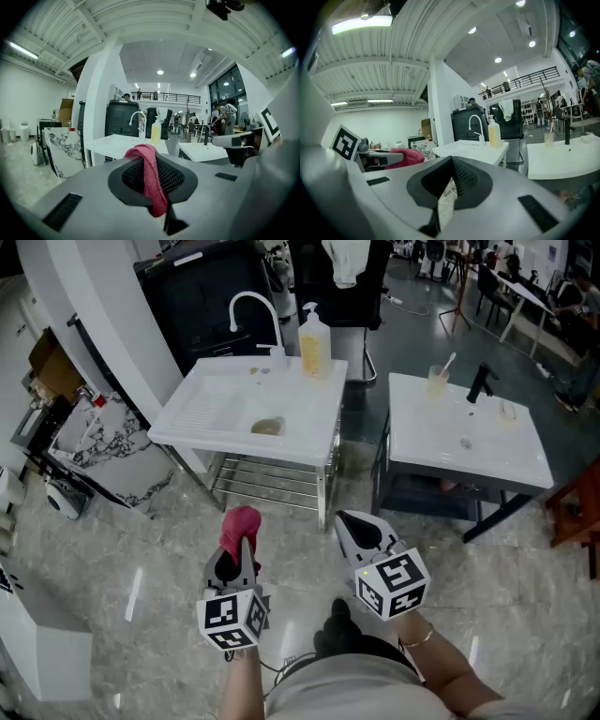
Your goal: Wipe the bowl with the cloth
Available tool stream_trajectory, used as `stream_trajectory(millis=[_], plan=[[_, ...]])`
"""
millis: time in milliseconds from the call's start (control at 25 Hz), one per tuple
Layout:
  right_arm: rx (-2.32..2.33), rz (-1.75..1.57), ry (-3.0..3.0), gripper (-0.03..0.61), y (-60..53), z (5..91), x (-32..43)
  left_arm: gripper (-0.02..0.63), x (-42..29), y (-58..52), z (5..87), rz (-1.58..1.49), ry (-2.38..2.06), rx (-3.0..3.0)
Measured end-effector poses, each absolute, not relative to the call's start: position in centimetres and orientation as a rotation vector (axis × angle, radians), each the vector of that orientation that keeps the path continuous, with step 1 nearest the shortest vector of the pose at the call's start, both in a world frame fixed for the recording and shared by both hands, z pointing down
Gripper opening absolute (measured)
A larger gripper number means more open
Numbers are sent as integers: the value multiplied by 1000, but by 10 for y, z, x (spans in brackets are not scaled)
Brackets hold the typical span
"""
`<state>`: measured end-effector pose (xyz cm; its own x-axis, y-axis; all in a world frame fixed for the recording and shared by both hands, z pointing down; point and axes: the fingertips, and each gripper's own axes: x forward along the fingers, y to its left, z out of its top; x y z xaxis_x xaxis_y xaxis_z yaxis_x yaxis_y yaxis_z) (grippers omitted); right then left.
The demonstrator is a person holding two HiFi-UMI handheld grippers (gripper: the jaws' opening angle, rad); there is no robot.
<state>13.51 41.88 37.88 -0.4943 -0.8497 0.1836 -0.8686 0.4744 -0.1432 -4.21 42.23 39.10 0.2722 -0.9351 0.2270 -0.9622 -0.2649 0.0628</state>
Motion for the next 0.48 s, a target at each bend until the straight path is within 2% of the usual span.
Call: stream_trajectory(millis=[480], plan=[[1459, 340, -2681, 6, 330, 376, 158, 43, -23, 334, 383, 209, -1838, 2314]])
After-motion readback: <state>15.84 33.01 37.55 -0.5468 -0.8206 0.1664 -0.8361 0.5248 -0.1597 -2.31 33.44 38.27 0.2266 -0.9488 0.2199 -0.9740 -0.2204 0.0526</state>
